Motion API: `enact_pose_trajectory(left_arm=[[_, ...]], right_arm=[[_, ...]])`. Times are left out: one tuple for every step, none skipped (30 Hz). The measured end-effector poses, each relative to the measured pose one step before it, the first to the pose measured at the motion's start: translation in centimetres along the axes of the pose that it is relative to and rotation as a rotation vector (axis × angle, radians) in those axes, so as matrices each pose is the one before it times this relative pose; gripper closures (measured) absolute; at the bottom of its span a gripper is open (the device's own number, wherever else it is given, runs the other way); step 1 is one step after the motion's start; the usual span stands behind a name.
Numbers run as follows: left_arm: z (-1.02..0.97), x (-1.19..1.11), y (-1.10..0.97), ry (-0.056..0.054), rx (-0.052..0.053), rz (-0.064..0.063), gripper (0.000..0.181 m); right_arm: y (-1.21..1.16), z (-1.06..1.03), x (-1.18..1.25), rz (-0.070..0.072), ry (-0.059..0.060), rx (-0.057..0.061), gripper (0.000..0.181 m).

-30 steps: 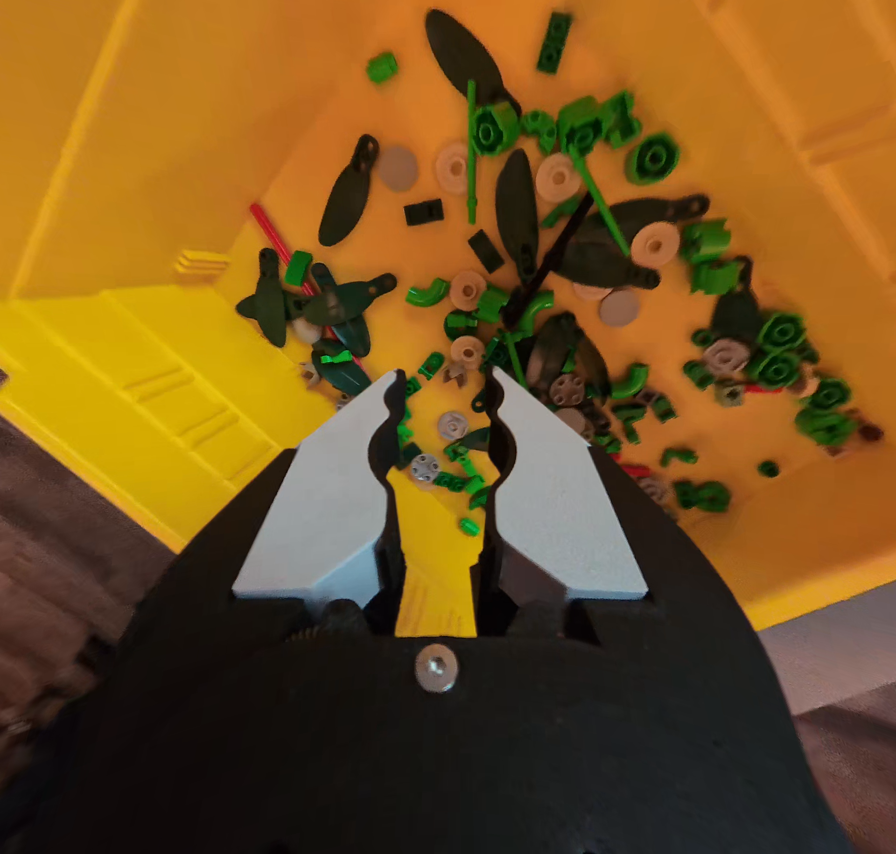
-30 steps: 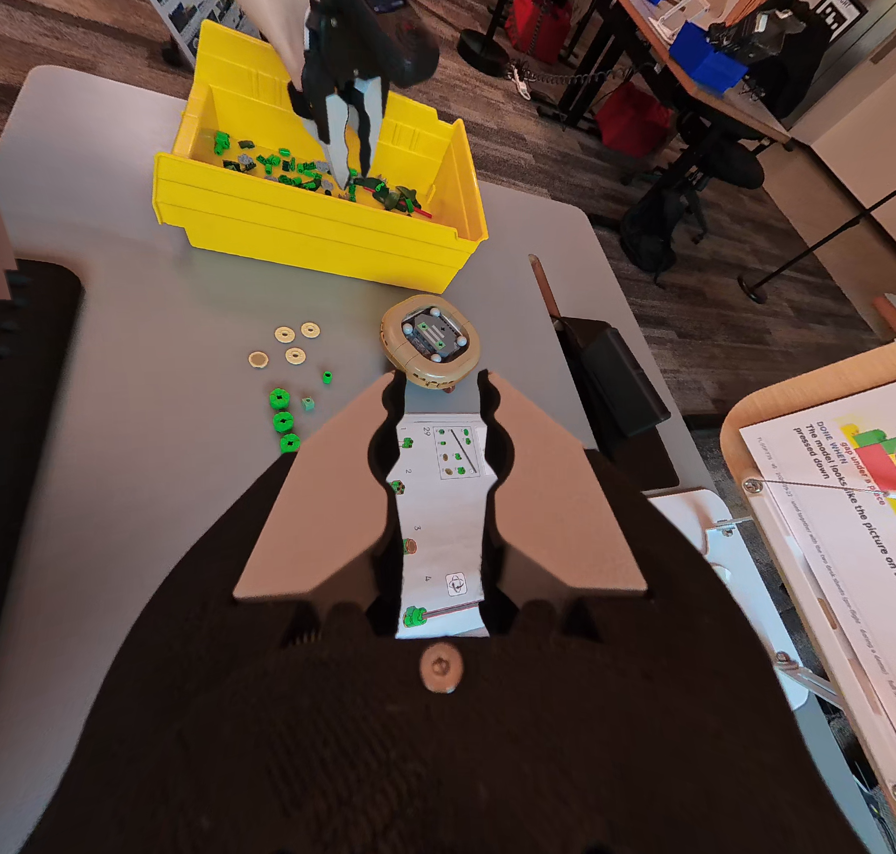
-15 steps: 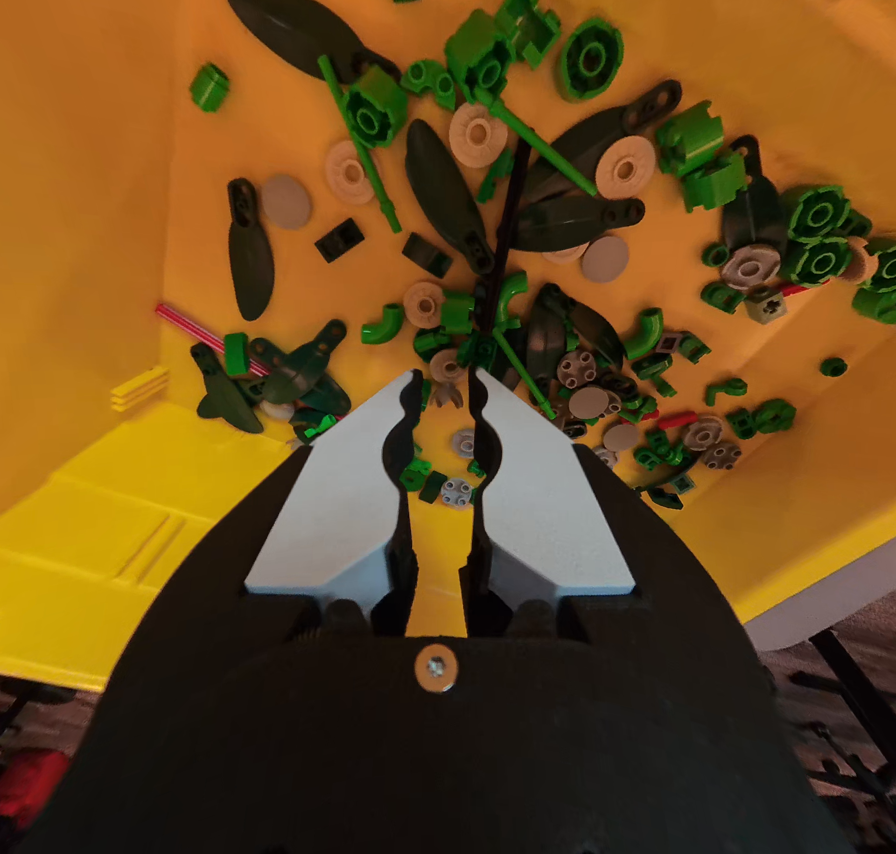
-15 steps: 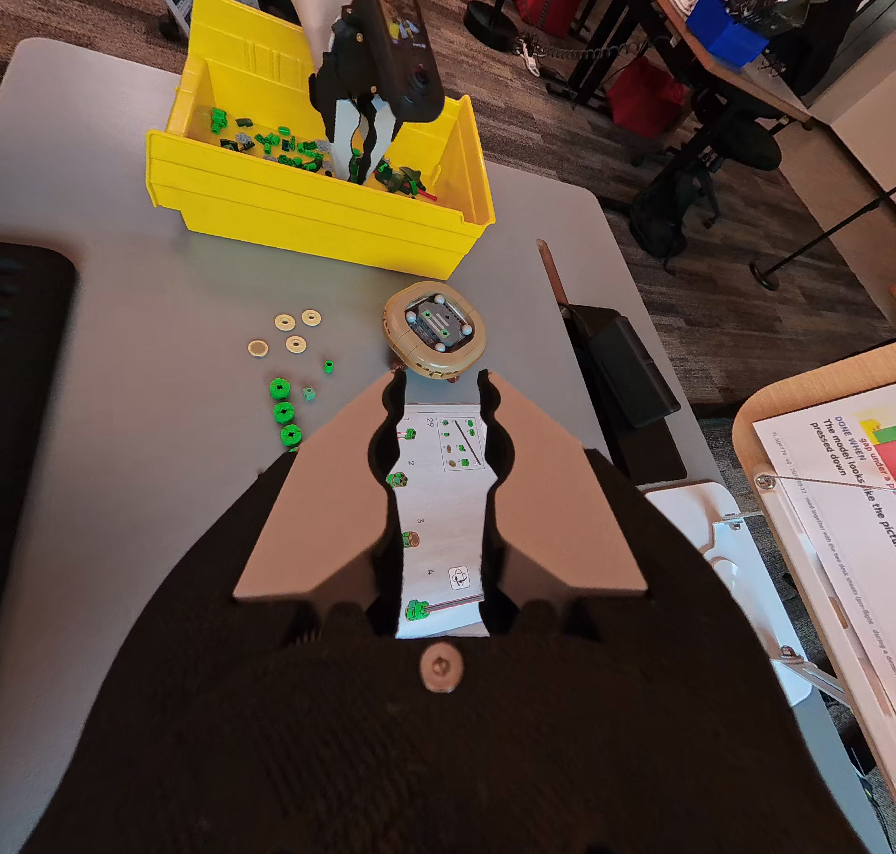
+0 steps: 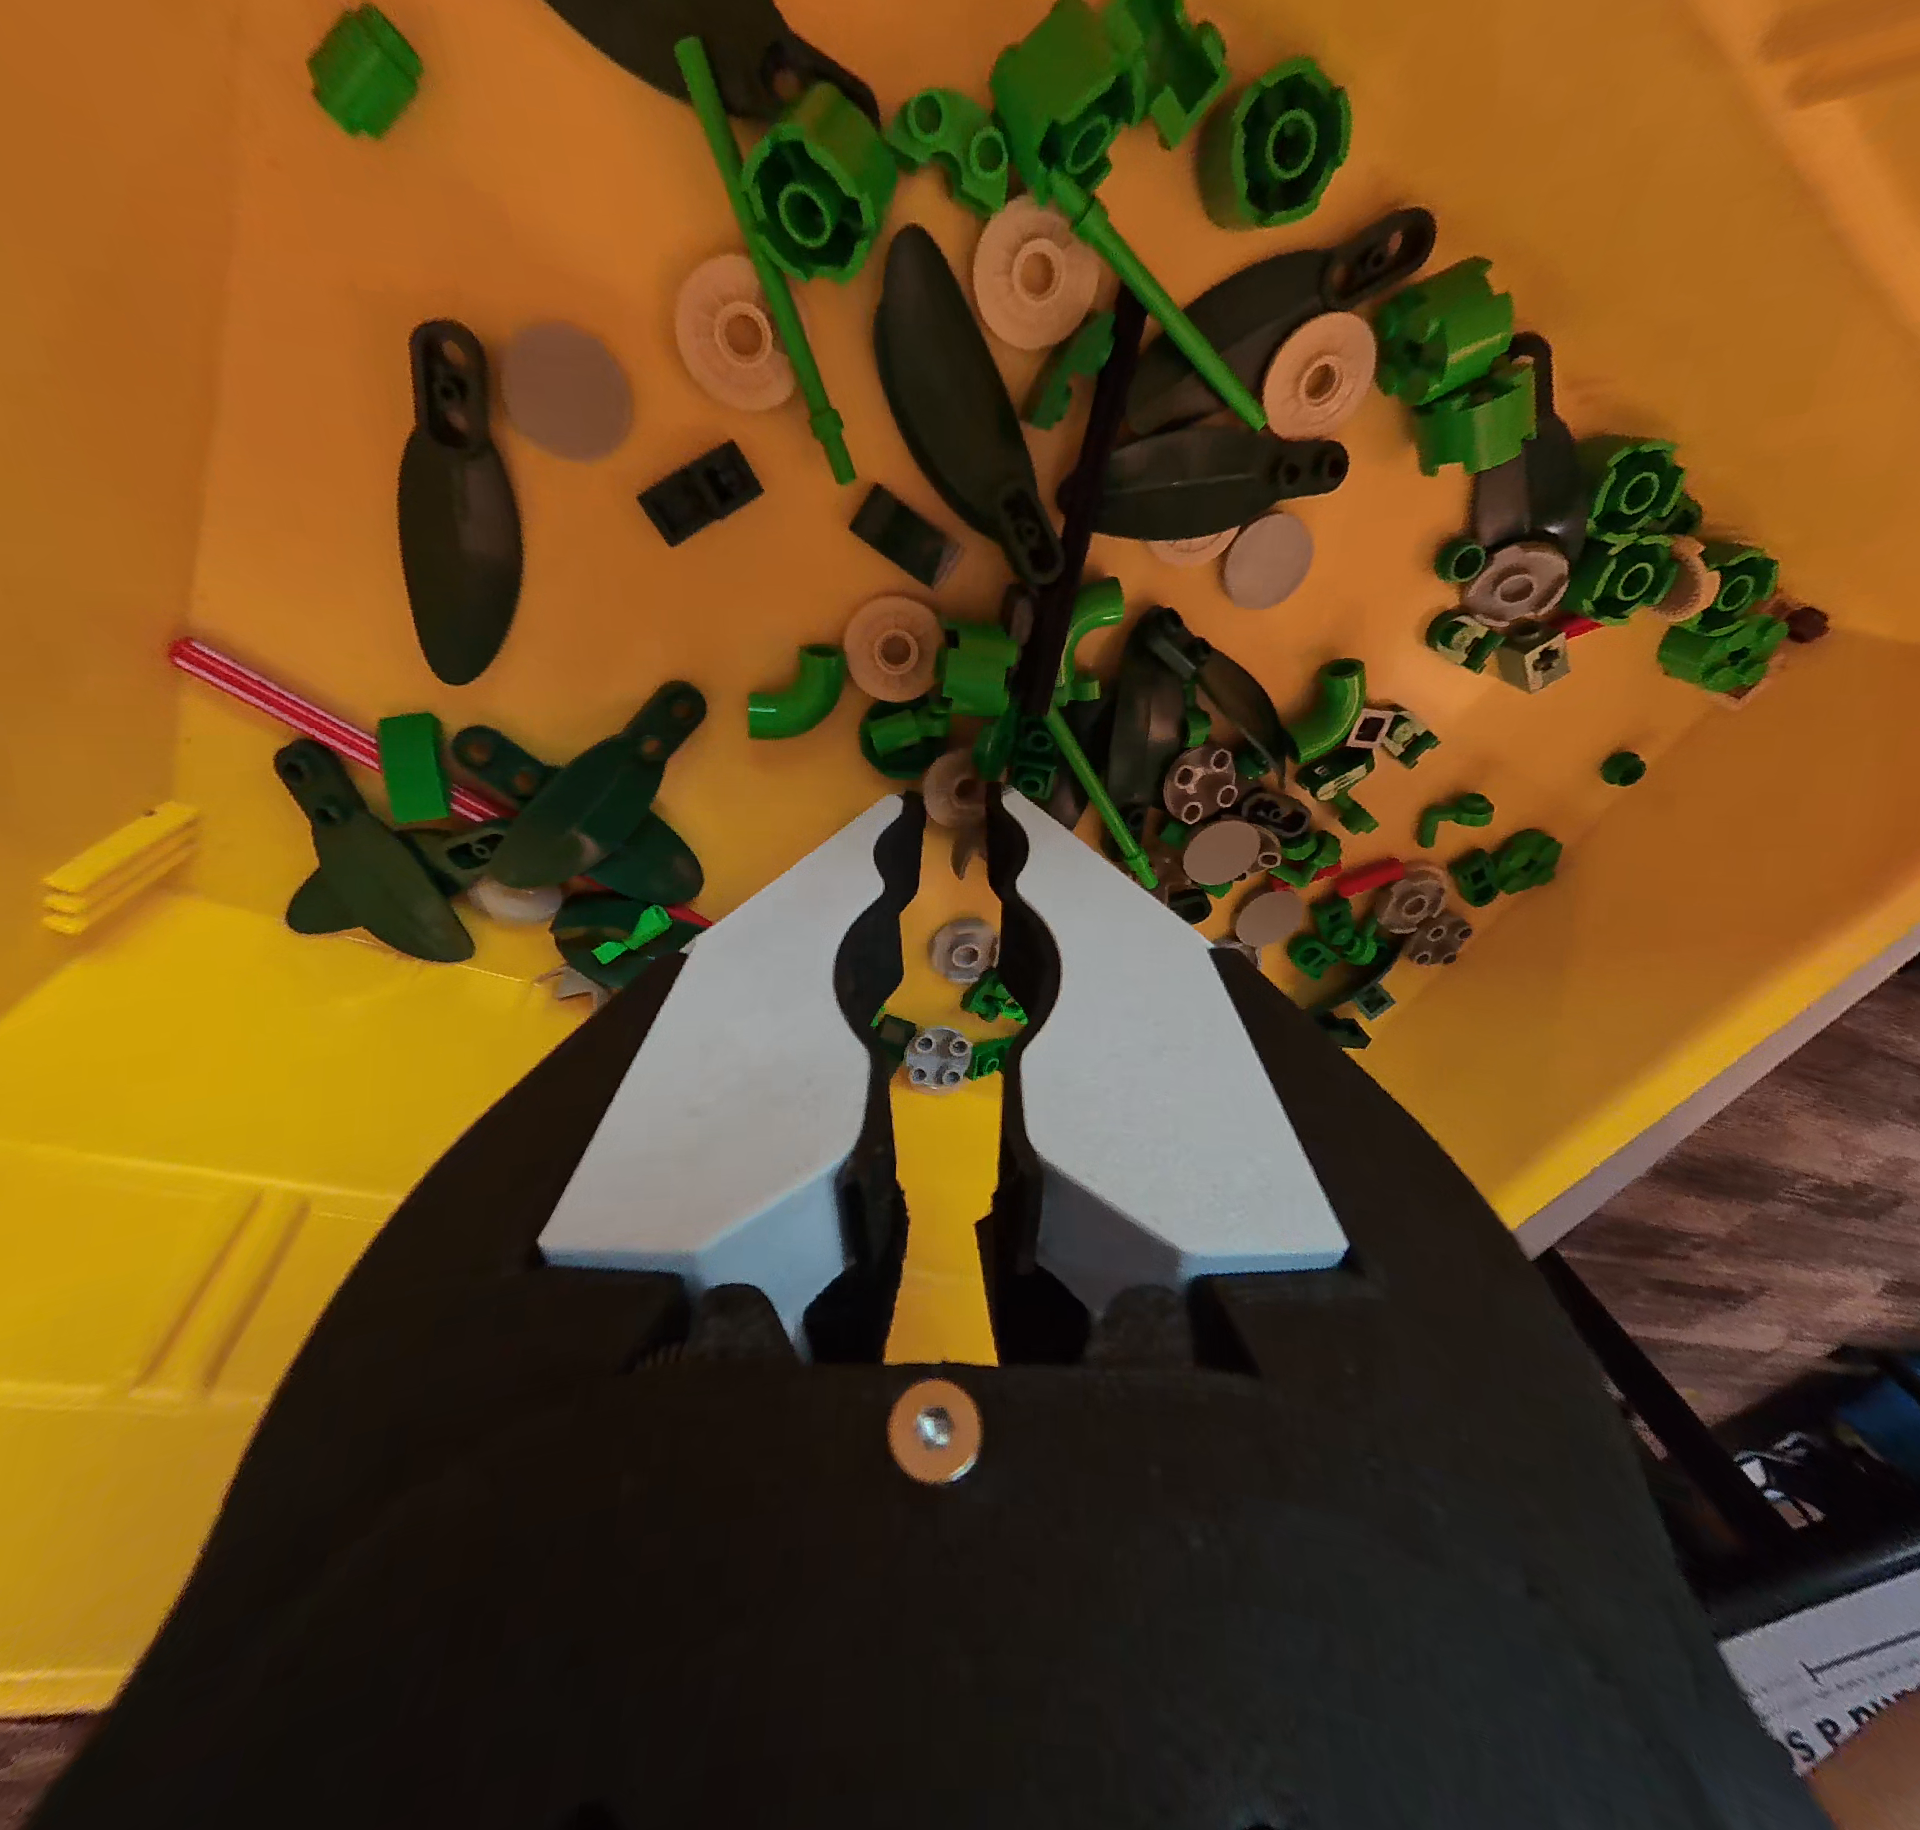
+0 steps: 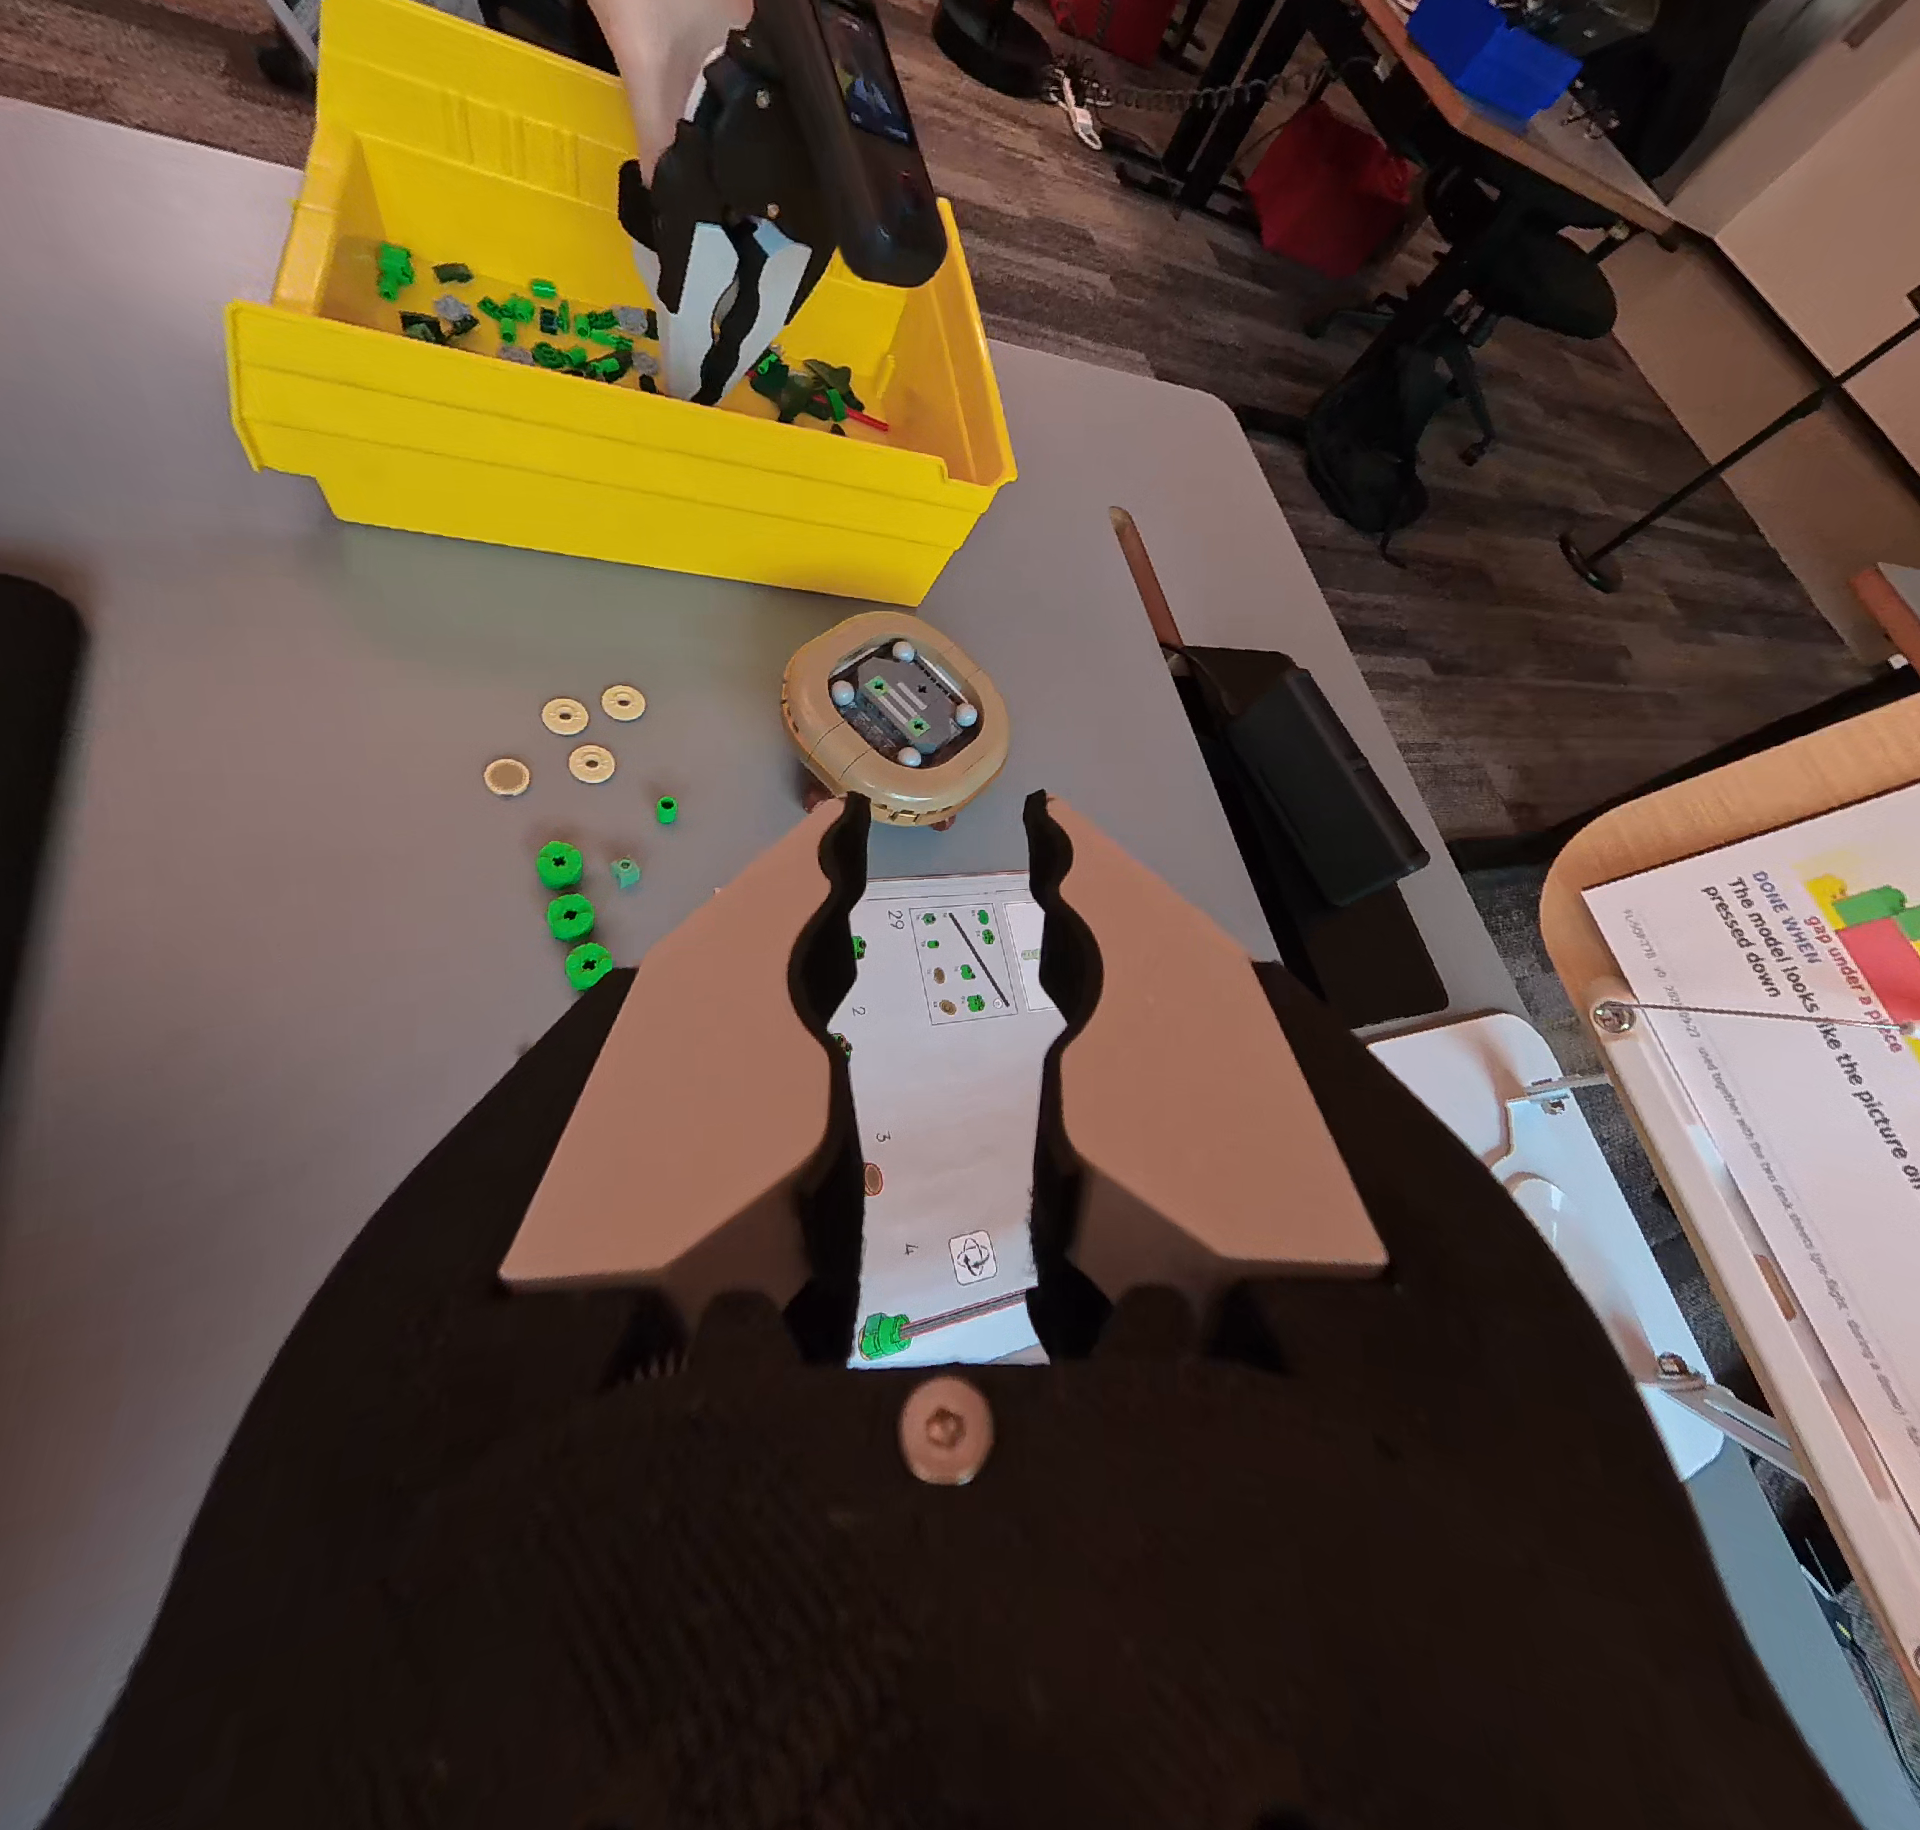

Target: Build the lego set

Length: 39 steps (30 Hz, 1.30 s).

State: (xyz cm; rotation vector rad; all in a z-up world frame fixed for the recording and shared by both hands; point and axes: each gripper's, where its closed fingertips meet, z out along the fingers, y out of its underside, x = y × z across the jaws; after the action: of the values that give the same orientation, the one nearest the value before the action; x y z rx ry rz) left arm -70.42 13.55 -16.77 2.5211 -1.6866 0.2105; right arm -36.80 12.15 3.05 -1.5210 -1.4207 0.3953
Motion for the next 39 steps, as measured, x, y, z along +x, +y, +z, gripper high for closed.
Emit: enact_pose_trajectory(left_arm=[[-0.052, 0.088, 0.083, -0.0007, -0.0030, 0.0015, 0.171], [-0.108, 0.138, 0.144, 0.0033, -0.0038, -0.0056, 0.171], [-0.161, 0.093, 0.111, 0.0022, 0.0017, -0.0110, 0.171], [-0.254, 0.048, 0.074, -0.0014, 0.0075, -0.0128, 0.171], [-0.326, -0.039, 0.059, -0.0084, 0.0101, -0.0125, 0.171], [-0.408, -0.048, 0.041, -0.0121, 0.0132, -0.0112, 0.171], [-0.475, 0.016, 0.008, -0.0116, 0.0156, -0.0095, 0.171], [-0.517, 0.008, -0.013, -0.0141, 0.0164, -0.0074, 0.171], [-0.547, 0.017, -0.032, -0.0162, 0.0177, -0.0047, 0.171], [-0.585, 0.009, -0.048, -0.0193, 0.0166, -0.0033, 0.171], [-0.610, -0.056, 0.000, -0.0257, 0.0123, -0.0040, 0.171], [-0.662, 0.007, -0.051, -0.0256, 0.0138, -0.0039, 0.171], [-0.696, 0.224, -0.213, -0.0160, 0.0202, -0.0027, 0.171], [-0.689, 0.300, -0.279, -0.0151, 0.0214, -0.0013, 0.171], [-0.669, 0.238, -0.251, -0.0209, 0.0160, -0.0014, 0.172], [-0.626, 0.432, -0.226, -0.0108, 0.0110, -0.0025, 0.171], [-0.624, 0.603, -0.273, -0.0056, 0.0092, -0.0057, 0.171], [-0.657, 0.648, -0.395, -0.0105, 0.0095, -0.0091, 0.171], [-0.685, 0.888, -0.601, -0.0070, 0.0155, -0.0092, 0.171], [-0.710, 1.142, -0.872, -0.0049, 0.0237, -0.0097, 0.171], [-0.659, 1.347, -1.041, -0.0047, 0.0253, -0.0081, 0.172], [-0.557, 1.498, -1.094, -0.0084, 0.0243, -0.0057, 0.172], [-0.361, 1.531, -1.103, -0.0172, 0.0244, -0.0092, 0.172], [-0.123, 1.579, -1.018, -0.0213, 0.0262, -0.0204, 0.171], [0.147, 1.717, -0.829, -0.0144, 0.0269, -0.0327, 0.172], [0.423, 1.880, -0.422, -0.0008, 0.0120, -0.0358, 0.171], [0.682, 1.915, 0.017, 0.0087, -0.0065, -0.0269, 0.171], [0.862, 1.721, 0.248, 0.0067, -0.0135, -0.0164, 0.171], [0.990, 1.233, 0.348, -0.0071, -0.0191, -0.0136, 0.171], [1.098, 0.766, 0.321, -0.0202, -0.0188, -0.0155, 0.171], [1.136, 0.446, 0.188, -0.0238, -0.0151, -0.0156, 0.171], [1.126, 0.321, 0.059, -0.0180, -0.0108, -0.0171, 0.171], [1.058, 0.240, 0.033, -0.0084, -0.0124, -0.0202, 0.171], [0.953, 0.081, 0.023, -0.0059, -0.0145, -0.0222, 0.171], [0.762, -0.140, -0.056, -0.0111, -0.0118, -0.0236, 0.171], [0.563, -0.392, -0.167, -0.0196, -0.0053, -0.0233, 0.171], [0.487, -0.338, -0.244, -0.0121, 0.0005, -0.0233, 0.171], [0.531, 0.029, -0.180, 0.0135, -0.0035, -0.0267, 0.171], [0.596, 0.256, 0.016, 0.0298, -0.0163, -0.0294, 0.171]], right_arm=[[0.021, 0.034, -0.035, -0.0015, -0.0010, -0.0006, 0.151], [0.006, 0.024, -0.039, -0.0007, -0.0022, -0.0001, 0.151], [-0.001, 0.005, -0.001, 0.0000, -0.0007, 0.0002, 0.151], [-0.019, -0.013, 0.040, 0.0004, 0.0015, 0.0011, 0.151], [-0.042, -0.025, 0.002, 0.0012, 0.0000, 0.0024, 0.151], [-0.072, -0.029, -0.031, 0.0001, -0.0018, 0.0037, 0.151], [-0.094, -0.036, -0.038, -0.0006, -0.0008, 0.0039, 0.151], [-0.094, -0.026, -0.044, -0.0008, -0.0010, 0.0031, 0.151], [-0.078, -0.030, -0.065, -0.0024, -0.0008, 0.0014, 0.151], [-0.067, -0.036, -0.037, -0.0042, 0.0019, -0.0005, 0.151], [-0.060, -0.045, -0.042, -0.0050, 0.0027, -0.0017, 0.151], [-0.082, -0.053, -0.072, -0.0050, 0.0014, -0.0010, 0.151], [-0.126, -0.083, -0.060, -0.0047, 0.0015, 0.0019, 0.151], [-0.158, -0.089, -0.033, -0.0033, 0.0026, 0.0039, 0.151], [-0.138, -0.094, -0.032, -0.0020, 0.0010, 0.0037, 0.151], [-0.129, -0.090, -0.040, -0.0019, 0.0007, 0.0036, 0.151], [-0.109, -0.110, -0.025, -0.0026, 0.0011, 0.0029, 0.151], [-0.105, -0.136, -0.015, -0.0025, 0.0018, 0.0027, 0.151], [-0.145, -0.163, -0.017, -0.0017, 0.0020, 0.0042, 0.151], [-0.181, -0.201, -0.022, -0.0015, 0.0015, 0.0063, 0.151], [-0.218, -0.210, -0.024, -0.0022, 0.0016, 0.0074, 0.151], [-0.243, -0.217, -0.047, -0.0034, 0.0011, 0.0076, 0.151], [-0.229, -0.211, -0.072, -0.0033, 0.0005, 0.0061, 0.151], [-0.178, -0.198, -0.056, -0.0033, 0.0014, 0.0030, 0.151], [-0.107, -0.172, -0.051, -0.0032, 0.0015, -0.0014, 0.151], [-0.040, -0.132, -0.036, -0.0024, 0.0030, -0.0039, 0.151], [-0.001, -0.079, 0.016, -0.0016, 0.0048, -0.0051, 0.151], [0.066, -0.008, 0.072, 0.0017, 0.0069, -0.0090, 0.151], [0.164, 0.077, 0.124, 0.0044, 0.0104, -0.0158, 0.151], [0.228, 0.124, 0.193, 0.0046, 0.0146, -0.0205, 0.151], [0.191, 0.167, 0.238, 0.0044, 0.0184, -0.0188, 0.151], [0.175, 0.191, 0.168, 0.0056, 0.0143, -0.0178, 0.150], [0.158, 0.189, 0.033, 0.0067, 0.0068, -0.0162, 0.150], [0.116, 0.181, -0.076, 0.0045, 0.0012, -0.0132, 0.150], [0.101, 0.159, -0.130, 0.0002, -0.0010, -0.0125, 0.150], [0.112, 0.140, -0.099, -0.0028, 0.0008, -0.0123, 0.150], [0.117, 0.129, -0.086, -0.0031, 0.0021, -0.0130, 0.150], [0.101, 0.103, -0.081, -0.0050, 0.0018, -0.0114, 0.150], [0.073, 0.105, -0.064, -0.0039, 0.0022, -0.0091, 0.150]])
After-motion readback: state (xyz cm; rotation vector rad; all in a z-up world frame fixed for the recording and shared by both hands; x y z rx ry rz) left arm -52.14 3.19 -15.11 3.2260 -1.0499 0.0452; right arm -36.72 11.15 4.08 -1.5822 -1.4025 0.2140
